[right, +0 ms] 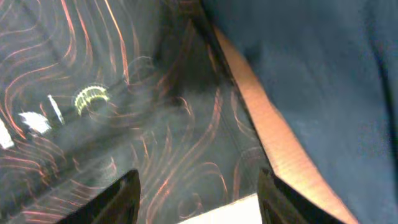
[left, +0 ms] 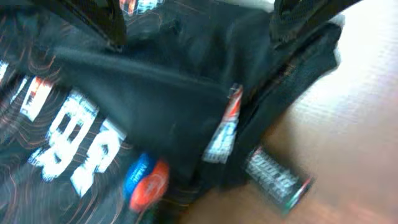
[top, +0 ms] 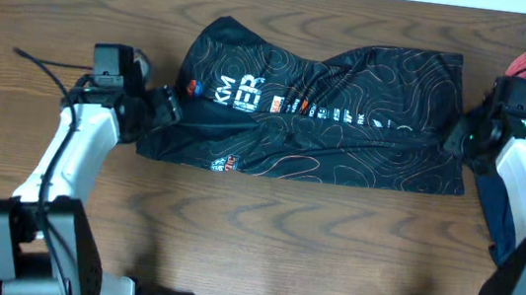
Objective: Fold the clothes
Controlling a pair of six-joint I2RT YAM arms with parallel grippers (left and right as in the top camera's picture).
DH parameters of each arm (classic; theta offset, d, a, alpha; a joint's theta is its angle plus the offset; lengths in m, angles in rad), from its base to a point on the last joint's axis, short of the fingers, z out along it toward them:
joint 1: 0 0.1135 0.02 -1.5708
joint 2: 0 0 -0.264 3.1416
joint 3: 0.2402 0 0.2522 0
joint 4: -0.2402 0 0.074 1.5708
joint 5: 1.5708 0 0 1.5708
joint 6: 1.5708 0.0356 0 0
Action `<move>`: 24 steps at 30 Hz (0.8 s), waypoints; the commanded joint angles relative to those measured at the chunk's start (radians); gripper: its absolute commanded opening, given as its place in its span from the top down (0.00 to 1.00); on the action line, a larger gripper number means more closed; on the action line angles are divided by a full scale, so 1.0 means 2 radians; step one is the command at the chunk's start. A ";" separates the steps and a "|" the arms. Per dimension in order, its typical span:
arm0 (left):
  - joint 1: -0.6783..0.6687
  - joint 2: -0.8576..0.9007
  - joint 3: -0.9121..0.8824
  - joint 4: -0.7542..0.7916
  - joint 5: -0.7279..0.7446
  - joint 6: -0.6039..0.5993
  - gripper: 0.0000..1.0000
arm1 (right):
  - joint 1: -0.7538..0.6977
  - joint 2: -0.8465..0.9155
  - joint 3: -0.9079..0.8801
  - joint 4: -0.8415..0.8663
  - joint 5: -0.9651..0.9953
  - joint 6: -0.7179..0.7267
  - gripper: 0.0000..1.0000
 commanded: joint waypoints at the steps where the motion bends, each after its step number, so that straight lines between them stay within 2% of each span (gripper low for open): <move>1: 0.003 -0.008 0.002 -0.046 -0.018 0.008 0.25 | 0.000 -0.015 0.000 -0.045 0.021 -0.009 0.42; 6: 0.004 0.008 -0.039 -0.031 -0.072 -0.018 0.24 | 0.000 -0.004 -0.058 -0.036 0.020 0.002 0.42; 13: 0.004 0.049 -0.081 0.057 -0.071 -0.020 0.24 | 0.000 0.006 -0.144 0.069 0.020 0.008 0.41; 18: 0.004 0.084 -0.081 0.080 -0.057 -0.019 0.26 | 0.000 0.006 -0.172 0.114 0.020 0.019 0.44; 19: 0.004 0.088 -0.081 0.082 -0.057 -0.019 0.32 | 0.000 0.006 -0.176 0.121 0.020 0.019 0.46; 21: 0.004 0.094 -0.081 0.082 -0.057 -0.019 0.57 | 0.000 0.006 -0.181 0.129 0.021 0.019 0.60; 22: 0.004 0.095 -0.081 0.081 -0.057 -0.019 0.64 | -0.001 0.006 -0.182 0.129 0.021 0.019 0.69; 24: 0.004 0.095 -0.081 0.079 -0.057 -0.019 0.94 | 0.000 0.006 -0.183 0.130 0.021 0.019 0.88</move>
